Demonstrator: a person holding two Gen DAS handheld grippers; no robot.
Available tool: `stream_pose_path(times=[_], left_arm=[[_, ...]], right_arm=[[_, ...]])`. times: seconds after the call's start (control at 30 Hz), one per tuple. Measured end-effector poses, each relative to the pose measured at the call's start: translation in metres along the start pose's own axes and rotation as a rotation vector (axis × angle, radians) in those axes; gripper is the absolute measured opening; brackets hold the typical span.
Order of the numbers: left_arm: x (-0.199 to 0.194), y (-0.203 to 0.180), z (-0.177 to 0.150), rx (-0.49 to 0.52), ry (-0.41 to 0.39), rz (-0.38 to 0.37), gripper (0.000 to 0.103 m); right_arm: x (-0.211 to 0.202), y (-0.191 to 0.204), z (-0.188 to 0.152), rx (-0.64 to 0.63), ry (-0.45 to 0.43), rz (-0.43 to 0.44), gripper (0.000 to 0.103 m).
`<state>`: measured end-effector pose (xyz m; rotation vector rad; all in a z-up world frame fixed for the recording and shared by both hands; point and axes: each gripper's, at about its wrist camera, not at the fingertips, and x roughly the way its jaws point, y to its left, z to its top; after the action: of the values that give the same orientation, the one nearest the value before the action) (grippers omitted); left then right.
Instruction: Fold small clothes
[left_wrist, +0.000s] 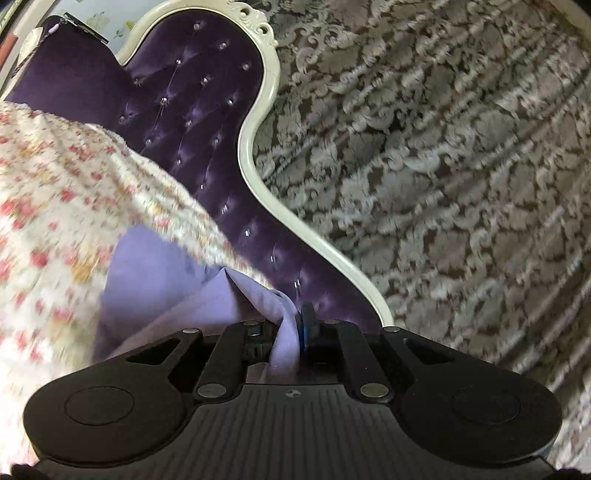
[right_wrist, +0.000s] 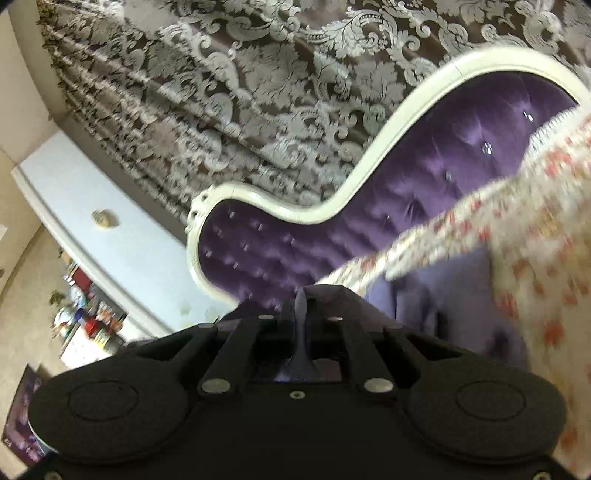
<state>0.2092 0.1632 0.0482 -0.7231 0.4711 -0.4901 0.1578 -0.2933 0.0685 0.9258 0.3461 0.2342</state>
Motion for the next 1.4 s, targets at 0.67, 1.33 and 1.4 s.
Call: stream_pose_path(times=[0.67,1.33,1.4], left_arm=[[0.144,0.102,0.031,-0.213,0.089,0.241,0.021],[0.122,-0.006,0.045,0.358,0.017,0.482,0.082],[0.138,-0.020,0.029,0.460,0.064,0.493,0.083]], right_arm=[[0.153,-0.099,-0.006,-0.005,0.090,-0.414,0.013],[0.137,-0.002,-0.020,-0.473,0.014,-0.473,0.074],[0.151,0.016,-0.034,-0.559,0.059,-0.461,0.074]])
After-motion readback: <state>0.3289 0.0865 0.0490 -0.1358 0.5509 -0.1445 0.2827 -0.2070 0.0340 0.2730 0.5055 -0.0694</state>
